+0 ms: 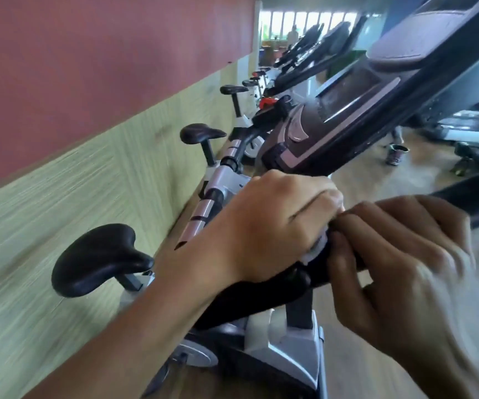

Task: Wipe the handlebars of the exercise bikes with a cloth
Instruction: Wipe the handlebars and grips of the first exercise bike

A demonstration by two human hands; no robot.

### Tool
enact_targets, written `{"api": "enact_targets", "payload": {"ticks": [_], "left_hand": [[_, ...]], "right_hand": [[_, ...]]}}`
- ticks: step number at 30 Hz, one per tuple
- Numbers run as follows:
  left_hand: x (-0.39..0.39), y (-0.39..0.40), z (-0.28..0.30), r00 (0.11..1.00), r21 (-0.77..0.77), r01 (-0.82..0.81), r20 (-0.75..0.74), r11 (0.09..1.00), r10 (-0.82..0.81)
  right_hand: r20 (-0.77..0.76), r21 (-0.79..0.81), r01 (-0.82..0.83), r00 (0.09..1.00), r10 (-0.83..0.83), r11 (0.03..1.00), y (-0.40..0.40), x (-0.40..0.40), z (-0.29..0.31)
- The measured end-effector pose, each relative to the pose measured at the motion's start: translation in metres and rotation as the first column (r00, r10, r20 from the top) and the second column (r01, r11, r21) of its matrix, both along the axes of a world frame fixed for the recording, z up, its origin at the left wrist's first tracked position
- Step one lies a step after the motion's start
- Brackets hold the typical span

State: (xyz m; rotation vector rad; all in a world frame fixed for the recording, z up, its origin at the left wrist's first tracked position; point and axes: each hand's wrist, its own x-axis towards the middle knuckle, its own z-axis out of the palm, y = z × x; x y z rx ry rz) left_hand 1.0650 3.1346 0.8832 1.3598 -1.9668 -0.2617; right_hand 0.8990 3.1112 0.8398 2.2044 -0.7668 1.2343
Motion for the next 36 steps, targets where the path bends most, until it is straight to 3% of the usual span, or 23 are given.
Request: {"api": "enact_targets", "payload": {"ticks": [5, 13, 21, 27, 30, 33, 36], "left_hand": [[0.027, 0.011, -0.011, 0.965, -0.103, 0.264, 0.035, 0.959, -0.262], [0.048, 0.016, -0.030, 0.878, -0.198, 0.477, 0.071, 0.856, -0.473], [0.079, 0.044, -0.050, 0.818, -0.198, 0.576, 0.132, 0.793, -0.560], [0.076, 0.037, -0.030, 0.749, -0.129, 0.662, 0.062, 0.739, -0.660], [0.055, 0.018, -0.027, 0.771, -0.208, 0.634, 0.108, 0.745, -0.627], [0.051, 0.013, -0.033, 0.806, -0.189, 0.592, 0.140, 0.784, -0.575], [0.069, 0.025, -0.045, 0.815, -0.174, 0.579, 0.143, 0.796, -0.562]], "right_hand": [[0.036, -0.002, 0.121, 0.992, -0.121, 0.993, -0.004, 0.003, 0.000], [0.118, -0.070, 0.175, 0.979, -0.166, 0.982, -0.012, 0.007, -0.006], [0.176, 0.022, 0.239, 0.955, -0.239, 0.971, 0.000, 0.018, -0.006], [0.269, 0.132, 0.265, 0.918, -0.292, 0.955, 0.012, 0.035, -0.008], [0.298, 0.169, 0.251, 0.909, -0.292, 0.953, 0.016, 0.038, -0.011], [0.241, 0.221, 0.268, 0.917, -0.319, 0.938, 0.023, 0.039, -0.013], [0.231, 0.376, 0.242, 0.911, -0.343, 0.895, 0.034, 0.040, -0.003]]}}
